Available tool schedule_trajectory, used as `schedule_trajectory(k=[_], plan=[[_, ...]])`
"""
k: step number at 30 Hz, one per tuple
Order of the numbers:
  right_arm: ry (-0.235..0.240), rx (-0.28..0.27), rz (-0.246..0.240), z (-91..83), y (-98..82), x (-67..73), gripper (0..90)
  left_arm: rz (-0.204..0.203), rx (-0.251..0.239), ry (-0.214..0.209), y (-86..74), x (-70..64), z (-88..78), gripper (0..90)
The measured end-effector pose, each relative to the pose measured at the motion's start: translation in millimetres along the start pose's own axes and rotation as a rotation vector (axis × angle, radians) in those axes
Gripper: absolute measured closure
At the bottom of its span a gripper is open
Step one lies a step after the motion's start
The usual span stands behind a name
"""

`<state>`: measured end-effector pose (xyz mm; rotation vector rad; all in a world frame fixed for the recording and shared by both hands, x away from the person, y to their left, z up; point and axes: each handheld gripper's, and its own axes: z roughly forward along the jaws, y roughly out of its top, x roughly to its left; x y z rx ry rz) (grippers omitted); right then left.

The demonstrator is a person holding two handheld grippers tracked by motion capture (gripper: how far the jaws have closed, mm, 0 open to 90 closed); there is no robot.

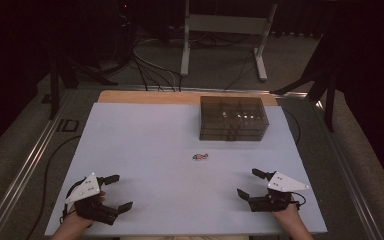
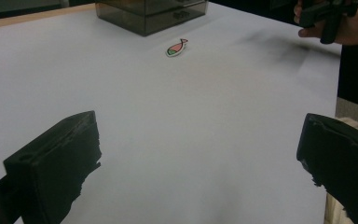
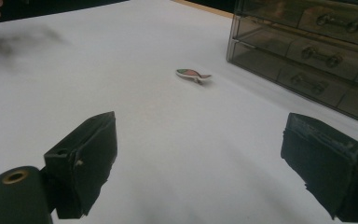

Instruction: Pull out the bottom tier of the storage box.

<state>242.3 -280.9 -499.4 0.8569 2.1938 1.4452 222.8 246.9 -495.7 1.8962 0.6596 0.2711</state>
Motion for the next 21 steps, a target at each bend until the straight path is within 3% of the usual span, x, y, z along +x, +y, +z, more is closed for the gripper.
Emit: schedule_trajectory(k=[9,21], plan=[[0.034,0.025,0.021,-1.7,-1.8,-6.2,10.7,-0.014,0.011,-0.006,0.3,1.3,2.3,0.0],[0.087,0.065,0.005,-1.5,-2.7,-4.7,10.8,-0.016,0.011,-0.004,0.1,0.6,1.4,0.0]])
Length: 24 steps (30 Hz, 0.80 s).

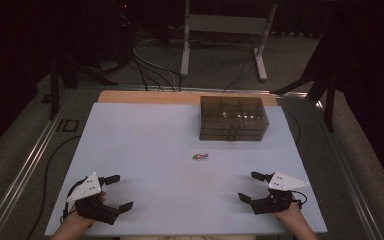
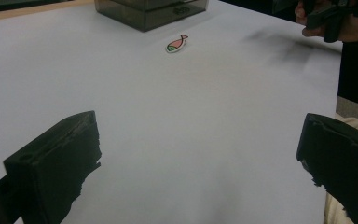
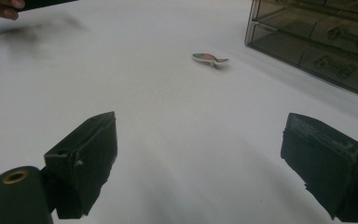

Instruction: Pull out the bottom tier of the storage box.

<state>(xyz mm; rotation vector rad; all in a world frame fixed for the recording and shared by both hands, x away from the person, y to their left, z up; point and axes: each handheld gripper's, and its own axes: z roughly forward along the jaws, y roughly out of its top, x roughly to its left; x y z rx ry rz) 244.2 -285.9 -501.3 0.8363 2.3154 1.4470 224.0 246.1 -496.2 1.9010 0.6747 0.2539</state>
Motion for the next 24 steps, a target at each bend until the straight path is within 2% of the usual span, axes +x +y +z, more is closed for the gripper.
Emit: schedule_trajectory(k=[9,15,24], plan=[[0.015,0.019,-0.028,2.4,3.0,7.8,10.8,0.021,0.018,-0.008,0.6,-1.5,4.6,0.0],[0.011,0.021,-0.037,3.6,5.0,12.4,10.8,0.013,0.000,-0.006,1.5,-2.0,2.7,0.0],[0.014,0.033,-0.054,2.5,13.2,21.2,10.8,0.012,0.004,-0.006,1.6,-0.5,3.1,0.0]])
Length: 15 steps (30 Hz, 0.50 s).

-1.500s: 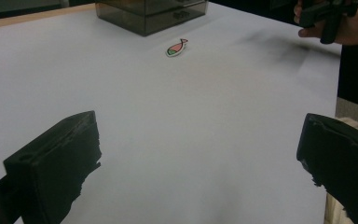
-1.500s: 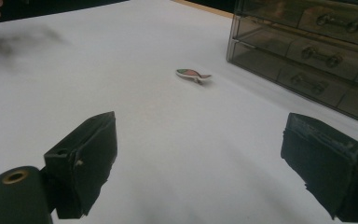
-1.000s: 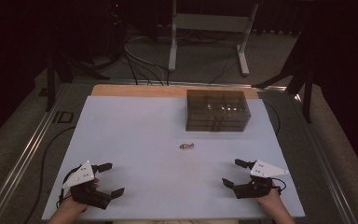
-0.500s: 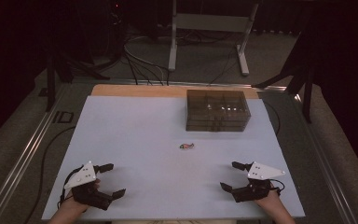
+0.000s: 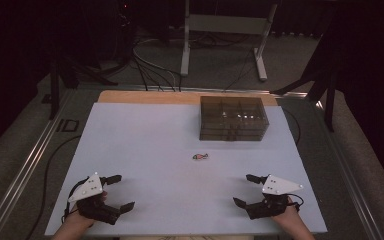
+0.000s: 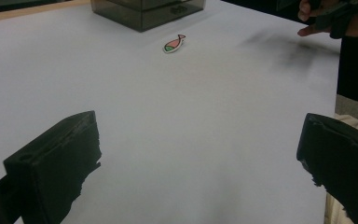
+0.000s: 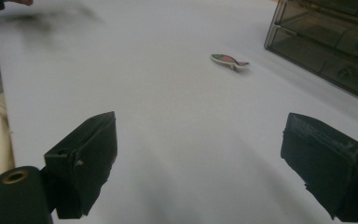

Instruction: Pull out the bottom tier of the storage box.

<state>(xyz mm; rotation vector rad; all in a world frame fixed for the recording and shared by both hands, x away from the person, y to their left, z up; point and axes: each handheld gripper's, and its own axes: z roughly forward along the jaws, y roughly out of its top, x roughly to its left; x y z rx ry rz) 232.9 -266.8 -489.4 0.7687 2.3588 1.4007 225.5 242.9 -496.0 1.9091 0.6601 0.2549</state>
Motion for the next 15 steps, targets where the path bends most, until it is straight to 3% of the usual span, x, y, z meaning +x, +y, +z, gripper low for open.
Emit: schedule_trajectory(k=[15], plan=[[-0.045,-0.046,-0.048,-14.3,29.3,-7.3,10.8,0.004,0.010,-0.009,-0.2,-0.5,1.3,0.0]])
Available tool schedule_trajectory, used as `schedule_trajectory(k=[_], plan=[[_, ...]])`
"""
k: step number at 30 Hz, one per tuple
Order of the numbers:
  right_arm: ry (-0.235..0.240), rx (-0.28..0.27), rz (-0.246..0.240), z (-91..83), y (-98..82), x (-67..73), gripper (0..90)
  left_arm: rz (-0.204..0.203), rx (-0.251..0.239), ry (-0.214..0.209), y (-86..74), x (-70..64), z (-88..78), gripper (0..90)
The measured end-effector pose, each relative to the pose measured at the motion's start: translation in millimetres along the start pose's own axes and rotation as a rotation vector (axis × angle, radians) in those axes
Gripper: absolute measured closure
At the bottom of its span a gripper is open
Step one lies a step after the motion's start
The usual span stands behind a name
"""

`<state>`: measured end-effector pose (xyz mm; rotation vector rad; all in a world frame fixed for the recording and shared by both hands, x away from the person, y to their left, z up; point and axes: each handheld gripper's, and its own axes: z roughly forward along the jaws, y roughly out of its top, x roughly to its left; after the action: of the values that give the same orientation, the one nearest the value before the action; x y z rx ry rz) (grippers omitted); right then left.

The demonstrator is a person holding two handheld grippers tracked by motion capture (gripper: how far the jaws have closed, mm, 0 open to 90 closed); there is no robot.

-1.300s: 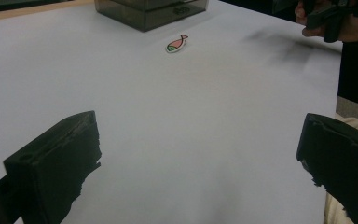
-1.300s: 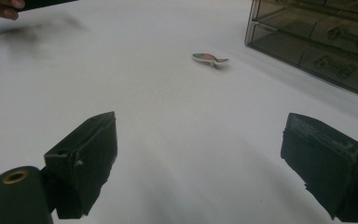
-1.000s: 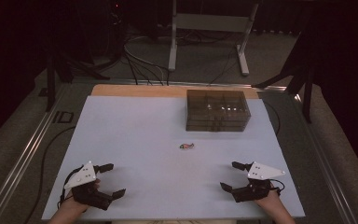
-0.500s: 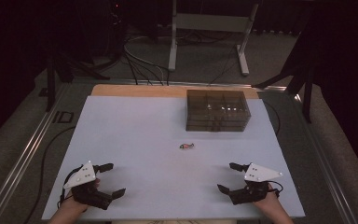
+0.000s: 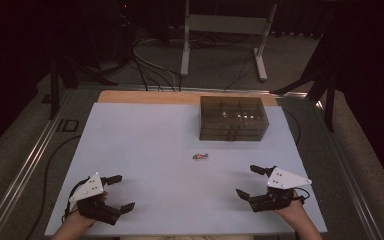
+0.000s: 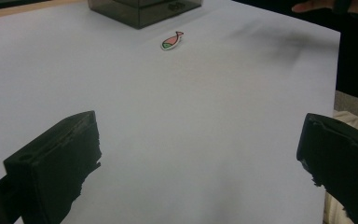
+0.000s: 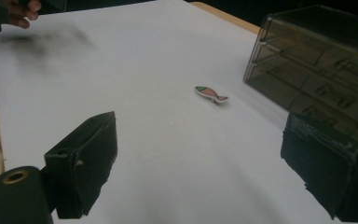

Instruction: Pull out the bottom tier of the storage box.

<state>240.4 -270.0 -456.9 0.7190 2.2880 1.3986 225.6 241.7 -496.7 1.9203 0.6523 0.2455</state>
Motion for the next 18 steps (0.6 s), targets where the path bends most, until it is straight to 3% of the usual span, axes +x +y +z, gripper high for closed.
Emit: schedule_trajectory(k=[11,18], plan=[[-0.032,-0.021,-0.061,1.1,12.5,-10.6,10.8,0.000,0.001,0.003,0.0,-0.1,-0.2,0.0],[-0.056,-0.006,-0.106,5.7,19.9,-19.2,10.8,0.003,0.004,0.003,-0.2,-0.2,-0.1,0.0]])
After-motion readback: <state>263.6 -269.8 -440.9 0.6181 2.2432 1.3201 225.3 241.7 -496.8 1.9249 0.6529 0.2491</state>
